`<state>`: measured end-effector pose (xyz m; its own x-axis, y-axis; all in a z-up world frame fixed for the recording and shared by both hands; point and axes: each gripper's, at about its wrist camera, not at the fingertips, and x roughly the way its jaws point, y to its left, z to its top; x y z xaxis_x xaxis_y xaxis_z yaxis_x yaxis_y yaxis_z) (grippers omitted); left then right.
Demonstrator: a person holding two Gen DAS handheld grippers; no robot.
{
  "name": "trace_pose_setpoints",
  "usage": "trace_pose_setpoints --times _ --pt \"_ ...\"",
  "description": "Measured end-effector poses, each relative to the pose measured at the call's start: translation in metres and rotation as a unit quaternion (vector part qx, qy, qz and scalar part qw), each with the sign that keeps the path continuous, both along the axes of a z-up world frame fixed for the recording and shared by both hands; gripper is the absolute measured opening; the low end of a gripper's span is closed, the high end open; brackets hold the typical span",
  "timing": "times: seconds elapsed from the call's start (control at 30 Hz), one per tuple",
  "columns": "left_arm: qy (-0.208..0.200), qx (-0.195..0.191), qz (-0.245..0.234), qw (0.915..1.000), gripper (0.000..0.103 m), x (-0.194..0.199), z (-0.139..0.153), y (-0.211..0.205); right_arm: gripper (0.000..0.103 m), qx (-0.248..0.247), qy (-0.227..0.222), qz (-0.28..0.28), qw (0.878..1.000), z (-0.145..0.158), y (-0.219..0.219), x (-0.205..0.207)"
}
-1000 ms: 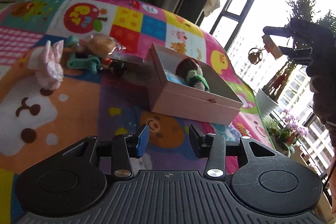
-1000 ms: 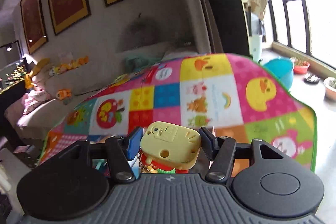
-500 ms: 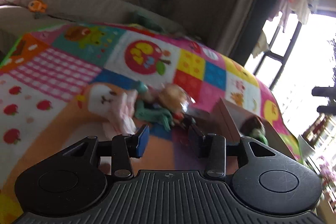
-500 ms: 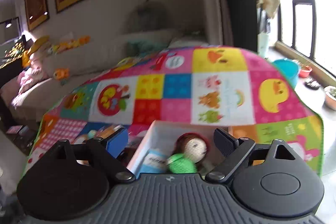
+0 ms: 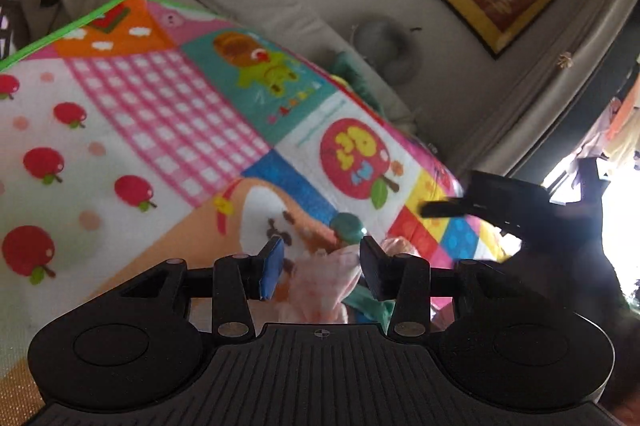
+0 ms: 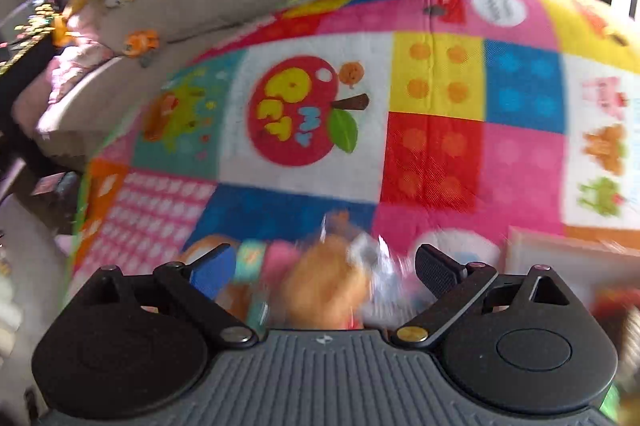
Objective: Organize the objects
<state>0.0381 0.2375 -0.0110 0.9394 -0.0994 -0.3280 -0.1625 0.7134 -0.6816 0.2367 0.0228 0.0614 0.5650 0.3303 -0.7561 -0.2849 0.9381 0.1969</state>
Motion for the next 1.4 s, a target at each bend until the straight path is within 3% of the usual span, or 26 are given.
trace_pose_setpoints --times 0.03,0.1,0.2,0.43,0.63,0.87,0.97,1.1,1.23,1.33,1.4 --pt "0.005 0.008 0.001 0.9999 0.046 0.001 0.001 -0.001 0.092 -0.002 0.007 -0.018 1.0 -0.01 0.003 0.017" --pt "0.013 0.022 0.005 0.9997 0.046 0.001 0.002 -0.003 0.072 0.003 0.034 -0.05 0.998 -0.029 -0.002 0.04" --pt "0.013 0.007 0.004 0.9999 0.046 0.0 0.001 0.002 0.061 -0.001 0.078 -0.042 0.996 -0.05 -0.004 0.047" --pt "0.024 0.002 -0.009 0.9997 0.046 0.001 -0.002 0.003 0.059 -0.028 0.09 0.042 0.995 -0.046 0.0 -0.025" --pt "0.032 -0.02 -0.043 0.9984 0.046 0.006 -0.01 -0.001 0.059 -0.021 0.096 0.119 0.988 -0.041 -0.016 -0.104" --pt "0.002 0.001 -0.023 0.9997 0.046 -0.002 -0.002 -0.008 0.06 -0.041 0.082 0.137 0.986 -0.037 -0.04 -0.158" --pt "0.006 0.004 0.023 0.9997 0.046 -0.008 0.0 0.0 0.071 -0.035 0.045 0.13 0.99 -0.022 -0.024 -0.143" --pt "0.022 -0.014 0.043 0.9988 0.046 -0.008 -0.005 0.009 0.074 -0.047 0.015 0.132 0.99 -0.019 0.025 -0.096" --pt "0.032 -0.01 -0.01 0.9994 0.046 0.002 -0.006 0.001 0.074 -0.087 -0.021 0.112 0.99 -0.034 0.072 -0.045" --pt "0.043 -0.01 -0.059 0.9972 0.045 0.01 -0.008 -0.007 0.071 -0.085 0.028 0.083 0.993 -0.052 0.078 -0.01" --pt "0.042 -0.021 -0.086 0.9952 0.045 0.012 -0.01 -0.01 0.064 -0.072 0.036 0.083 0.993 -0.055 0.068 -0.008"
